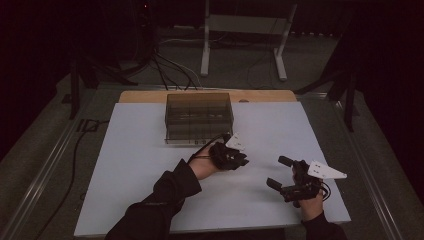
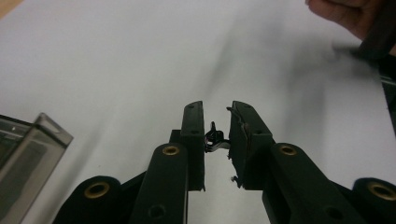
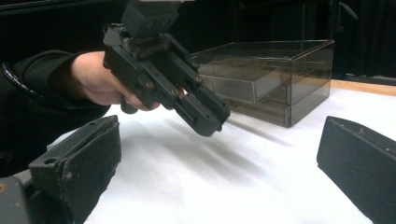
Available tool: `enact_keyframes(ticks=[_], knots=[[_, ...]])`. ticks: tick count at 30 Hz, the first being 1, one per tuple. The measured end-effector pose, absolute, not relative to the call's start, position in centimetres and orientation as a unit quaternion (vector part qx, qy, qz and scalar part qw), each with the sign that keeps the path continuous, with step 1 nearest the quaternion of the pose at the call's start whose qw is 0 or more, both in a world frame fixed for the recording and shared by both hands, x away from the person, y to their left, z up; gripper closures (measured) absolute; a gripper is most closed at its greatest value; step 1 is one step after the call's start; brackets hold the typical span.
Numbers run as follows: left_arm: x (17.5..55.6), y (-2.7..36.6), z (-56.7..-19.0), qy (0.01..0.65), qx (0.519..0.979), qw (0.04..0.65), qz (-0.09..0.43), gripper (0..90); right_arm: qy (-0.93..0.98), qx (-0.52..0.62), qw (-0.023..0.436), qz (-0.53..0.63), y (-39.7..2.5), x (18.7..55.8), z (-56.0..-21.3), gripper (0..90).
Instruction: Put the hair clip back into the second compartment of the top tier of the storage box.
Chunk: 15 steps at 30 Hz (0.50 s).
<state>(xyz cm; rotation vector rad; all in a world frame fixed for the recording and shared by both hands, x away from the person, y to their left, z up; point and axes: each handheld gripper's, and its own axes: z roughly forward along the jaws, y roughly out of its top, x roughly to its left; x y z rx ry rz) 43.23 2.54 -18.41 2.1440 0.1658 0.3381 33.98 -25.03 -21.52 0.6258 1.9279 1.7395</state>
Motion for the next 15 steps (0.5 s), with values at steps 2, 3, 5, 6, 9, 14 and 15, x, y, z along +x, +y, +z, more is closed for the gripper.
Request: enact_keyframes(ticks=[2, 3, 5, 6, 9, 14, 15], knots=[[43.2, 2.8, -18.2, 0.07, 0.871, 0.466, 0.139, 77.3, 0.702, 0.228, 0.233, 0.633, -25.0, 33.9, -21.5, 0.0], [43.2, 2.9, -18.0, 0.07, 0.872, 0.465, 0.14, 77.4, 0.702, 0.228, 0.233, 0.633, -25.0, 33.9, -21.5, 0.0], [43.1, 3.4, -17.5, 0.069, 0.865, 0.477, 0.14, 77.4, 0.702, 0.228, 0.234, 0.633, -25.0, 34.0, -21.5, 0.0], [43.2, 3.7, -17.2, 0.073, 0.861, 0.484, 0.138, 77.3, 0.702, 0.228, 0.234, 0.633, -25.0, 34.0, -21.5, 0.0], [43.2, 4.2, -16.4, 0.073, 0.86, 0.484, 0.148, 77.3, 0.702, 0.229, 0.233, 0.633, -25.0, 34.0, -21.5, 0.0], [43.1, 5.1, -15.5, 0.074, 0.857, 0.487, 0.151, 77.3, 0.702, 0.229, 0.233, 0.633, -25.0, 34.0, -21.5, 0.0], [43.0, 5.2, -15.4, 0.075, 0.858, 0.485, 0.153, 77.4, 0.702, 0.229, 0.232, 0.633, -25.0, 34.0, -21.5, 0.0]])
